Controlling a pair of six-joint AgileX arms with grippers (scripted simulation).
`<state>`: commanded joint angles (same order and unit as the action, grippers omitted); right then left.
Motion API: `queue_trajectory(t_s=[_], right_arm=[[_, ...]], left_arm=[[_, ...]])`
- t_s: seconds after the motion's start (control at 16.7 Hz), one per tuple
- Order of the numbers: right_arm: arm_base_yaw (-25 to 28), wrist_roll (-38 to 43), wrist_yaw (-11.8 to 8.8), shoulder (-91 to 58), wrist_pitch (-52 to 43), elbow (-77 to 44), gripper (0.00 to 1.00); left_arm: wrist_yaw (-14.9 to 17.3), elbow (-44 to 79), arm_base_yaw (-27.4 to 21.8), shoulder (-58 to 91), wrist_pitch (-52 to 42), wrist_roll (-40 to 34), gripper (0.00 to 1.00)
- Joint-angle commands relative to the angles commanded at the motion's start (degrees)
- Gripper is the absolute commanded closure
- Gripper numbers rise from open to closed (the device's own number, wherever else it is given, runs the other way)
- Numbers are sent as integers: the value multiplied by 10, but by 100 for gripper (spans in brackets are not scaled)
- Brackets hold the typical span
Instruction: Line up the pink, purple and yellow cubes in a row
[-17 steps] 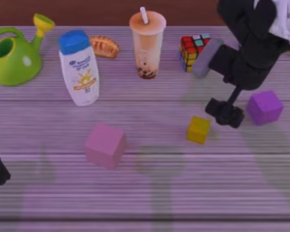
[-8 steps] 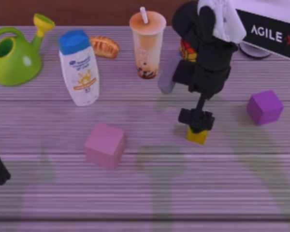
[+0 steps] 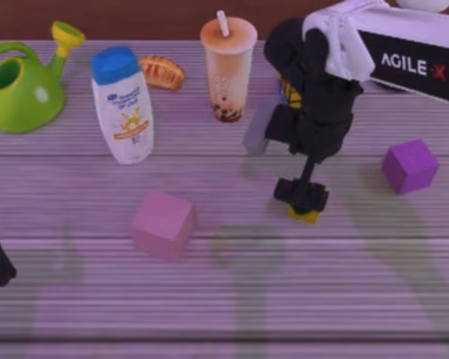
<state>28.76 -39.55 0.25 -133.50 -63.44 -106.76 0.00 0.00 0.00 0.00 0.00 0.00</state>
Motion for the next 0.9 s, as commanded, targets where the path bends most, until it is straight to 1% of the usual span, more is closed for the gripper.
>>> queue_trajectory(t_s=[0.18,0.3,0.6,0.9], right_arm=[[1,1,0,-28,78,42,0],[1,2,0,-43,111,63,0],[1,2,1,-48,120,70,0],[1,2,1,-48,120,70,38]], left_arm=[[0,0,0,0,0,0,0],[0,0,0,0,0,0,0],[0,0,0,0,0,0,0],[0,0,0,0,0,0,0]])
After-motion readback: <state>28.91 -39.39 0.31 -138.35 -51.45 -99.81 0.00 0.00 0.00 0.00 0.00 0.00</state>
